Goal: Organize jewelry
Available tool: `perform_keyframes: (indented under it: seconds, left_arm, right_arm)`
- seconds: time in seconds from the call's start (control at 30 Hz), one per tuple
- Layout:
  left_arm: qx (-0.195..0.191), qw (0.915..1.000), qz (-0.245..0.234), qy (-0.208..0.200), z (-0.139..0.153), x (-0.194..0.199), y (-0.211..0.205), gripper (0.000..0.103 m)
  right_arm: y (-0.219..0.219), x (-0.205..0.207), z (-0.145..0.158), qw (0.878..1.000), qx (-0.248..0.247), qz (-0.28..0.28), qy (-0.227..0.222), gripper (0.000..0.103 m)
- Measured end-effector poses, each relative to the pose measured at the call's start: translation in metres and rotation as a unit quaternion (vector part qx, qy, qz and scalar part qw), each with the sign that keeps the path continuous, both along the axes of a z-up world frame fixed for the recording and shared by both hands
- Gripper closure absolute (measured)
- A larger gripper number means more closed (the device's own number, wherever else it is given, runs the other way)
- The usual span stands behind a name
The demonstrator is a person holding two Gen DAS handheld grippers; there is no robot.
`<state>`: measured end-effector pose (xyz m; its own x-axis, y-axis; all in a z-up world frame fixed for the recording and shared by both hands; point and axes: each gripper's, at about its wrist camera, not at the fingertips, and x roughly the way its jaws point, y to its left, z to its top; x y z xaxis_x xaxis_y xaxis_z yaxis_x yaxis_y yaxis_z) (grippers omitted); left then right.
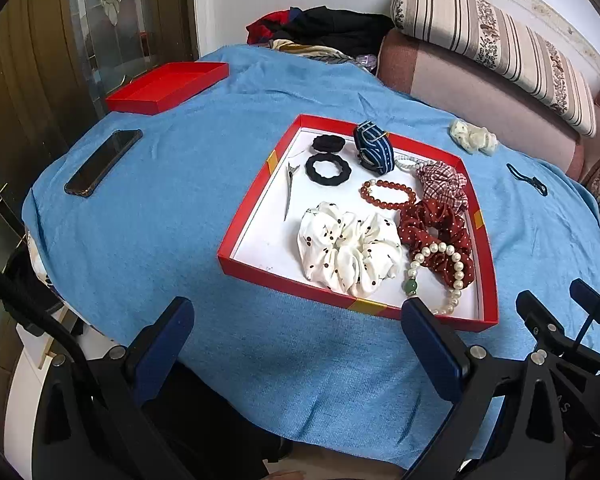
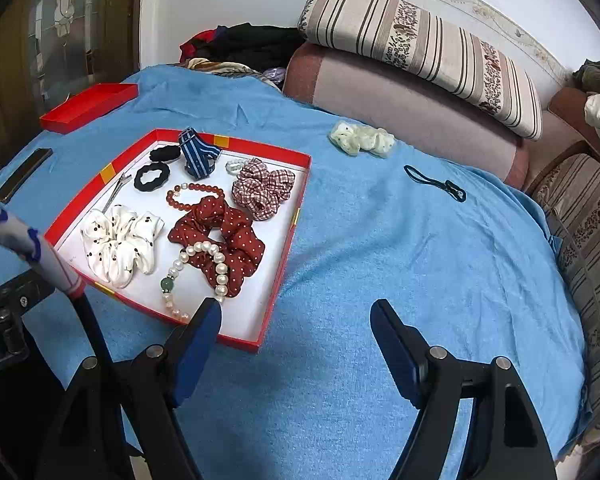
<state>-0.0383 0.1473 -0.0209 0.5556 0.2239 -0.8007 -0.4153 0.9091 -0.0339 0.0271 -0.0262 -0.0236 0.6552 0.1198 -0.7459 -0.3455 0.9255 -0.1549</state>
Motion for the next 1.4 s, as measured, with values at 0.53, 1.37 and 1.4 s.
perform_keyframes:
  seconds: [0.53,1.37,1.4]
  left_arm:
    - [-0.002,0.9997,-0.009,0.024,-0.009,0.013,-0.006,0.0]
    - [-0.026,0.9985,-0.021,0.044,-0.016,0.021,-0.009,0.0]
    - [-0.027,0.9985,-0.021,0.044,-0.017,0.021,-0.009,0.0]
  right_arm:
    - [-0.006,0.01,-0.011,1.0,0.012,-0.007,0.02,0.022]
    - [-0.009,0.012,-0.014,1.0,0.017,-0.009,0.024,0.021]
    - [-0.009,0.012,-0.014,0.999,0.017,-0.01,0.025,0.021]
